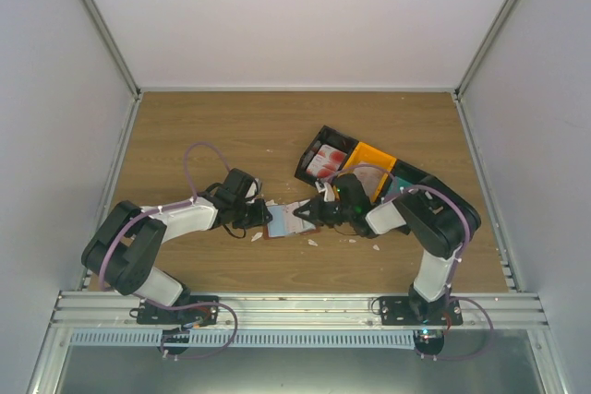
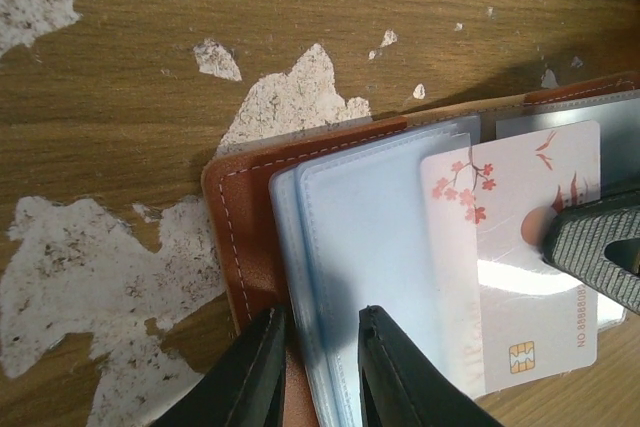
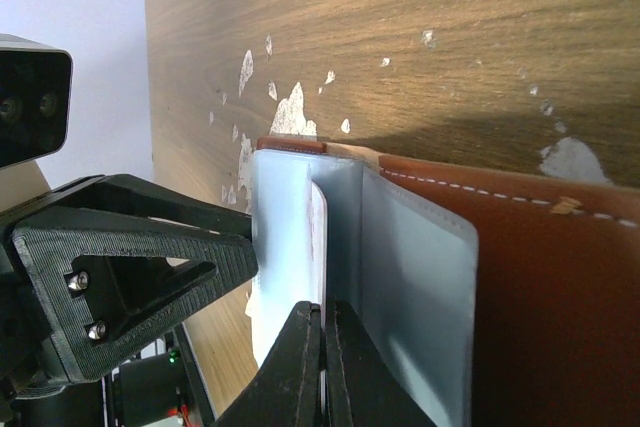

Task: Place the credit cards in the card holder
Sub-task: Insert the credit card into the card holder.

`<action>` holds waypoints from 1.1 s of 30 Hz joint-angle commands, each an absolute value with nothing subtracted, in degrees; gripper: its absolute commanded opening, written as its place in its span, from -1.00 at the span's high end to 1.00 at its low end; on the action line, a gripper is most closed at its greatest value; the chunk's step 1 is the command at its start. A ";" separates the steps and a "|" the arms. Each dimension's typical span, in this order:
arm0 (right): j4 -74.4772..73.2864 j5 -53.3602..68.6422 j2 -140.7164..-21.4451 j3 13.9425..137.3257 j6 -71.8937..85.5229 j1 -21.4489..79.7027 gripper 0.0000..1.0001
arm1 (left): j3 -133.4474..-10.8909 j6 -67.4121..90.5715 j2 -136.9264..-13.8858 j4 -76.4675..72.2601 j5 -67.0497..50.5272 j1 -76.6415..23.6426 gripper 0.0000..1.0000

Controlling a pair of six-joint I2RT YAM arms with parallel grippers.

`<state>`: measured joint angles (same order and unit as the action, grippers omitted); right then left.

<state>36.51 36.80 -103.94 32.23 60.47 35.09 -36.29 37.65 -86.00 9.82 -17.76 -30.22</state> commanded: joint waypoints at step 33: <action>27.81 31.09 -104.62 35.61 60.41 39.20 0.75 | -31.89 39.78 -87.89 6.51 -22.86 -31.38 0.60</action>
<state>35.59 34.33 -106.65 34.96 63.00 38.11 -33.80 39.51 -86.21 4.14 -20.86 -30.22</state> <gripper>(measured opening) 0.091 0.203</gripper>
